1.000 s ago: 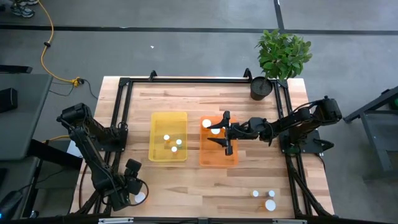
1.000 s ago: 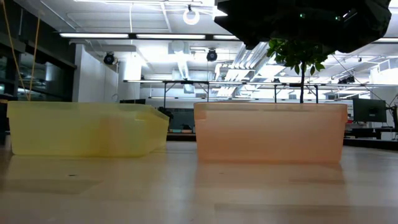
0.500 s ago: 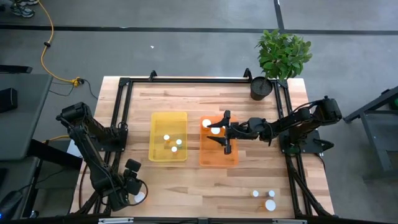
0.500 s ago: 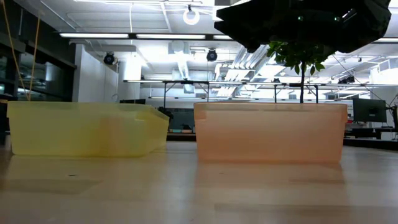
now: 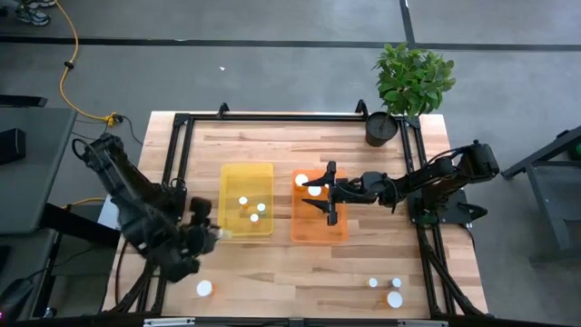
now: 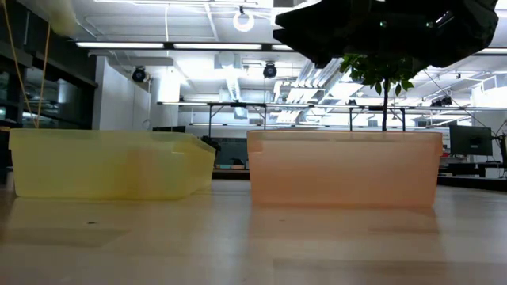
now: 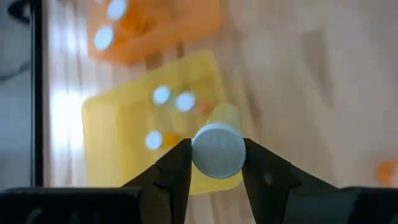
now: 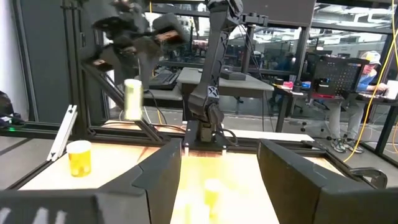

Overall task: Pick and place medicine bottles into bin by pill shape (circle, oval)
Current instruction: Put the yellow tablet bottle into the yellow bin

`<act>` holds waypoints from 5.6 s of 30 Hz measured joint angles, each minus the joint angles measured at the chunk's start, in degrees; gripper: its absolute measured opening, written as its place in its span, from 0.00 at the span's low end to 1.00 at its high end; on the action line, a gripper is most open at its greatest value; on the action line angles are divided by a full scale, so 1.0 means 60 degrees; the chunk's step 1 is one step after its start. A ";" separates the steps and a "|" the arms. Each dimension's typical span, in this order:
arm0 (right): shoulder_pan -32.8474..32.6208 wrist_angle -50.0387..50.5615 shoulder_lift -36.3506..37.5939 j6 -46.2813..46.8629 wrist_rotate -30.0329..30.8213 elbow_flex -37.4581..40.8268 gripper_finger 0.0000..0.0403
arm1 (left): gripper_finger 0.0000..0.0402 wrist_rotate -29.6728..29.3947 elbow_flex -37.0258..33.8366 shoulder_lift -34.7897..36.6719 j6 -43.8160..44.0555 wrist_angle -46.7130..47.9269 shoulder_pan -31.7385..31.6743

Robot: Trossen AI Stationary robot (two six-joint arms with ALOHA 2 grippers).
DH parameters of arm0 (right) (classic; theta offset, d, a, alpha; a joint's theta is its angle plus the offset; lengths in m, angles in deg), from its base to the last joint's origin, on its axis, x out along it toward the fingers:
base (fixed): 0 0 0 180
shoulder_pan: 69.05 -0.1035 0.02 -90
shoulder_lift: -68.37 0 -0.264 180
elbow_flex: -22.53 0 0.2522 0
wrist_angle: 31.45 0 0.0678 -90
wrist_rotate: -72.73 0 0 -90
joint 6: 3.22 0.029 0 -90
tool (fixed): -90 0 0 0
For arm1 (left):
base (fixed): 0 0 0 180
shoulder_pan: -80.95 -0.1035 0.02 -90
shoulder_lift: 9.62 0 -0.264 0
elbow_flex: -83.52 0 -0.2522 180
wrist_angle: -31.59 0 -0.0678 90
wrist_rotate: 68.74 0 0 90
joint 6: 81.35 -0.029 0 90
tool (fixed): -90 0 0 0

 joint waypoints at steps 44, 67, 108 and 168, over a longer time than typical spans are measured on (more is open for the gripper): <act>-0.0003 0.0160 0.0000 -0.0016 0.0004 0.0000 0.51 | 0.29 0.3709 -0.3212 -0.0979 -0.2756 -0.3407 -0.5135; -0.0003 0.0156 0.0000 -0.0016 0.0004 0.0000 0.51 | 0.29 0.3778 -0.3497 -0.1608 -0.2956 -0.3989 -0.5424; -0.0004 0.0418 0.0000 -0.0014 0.0005 -0.0004 0.51 | 0.47 -0.0460 -0.5526 0.4315 -0.5457 -1.2360 -0.3423; -0.3757 1.7570 0.0015 0.8442 0.0541 -0.6460 0.51 | 0.47 -0.0636 -0.9244 0.5379 -0.5900 -1.8102 -0.4088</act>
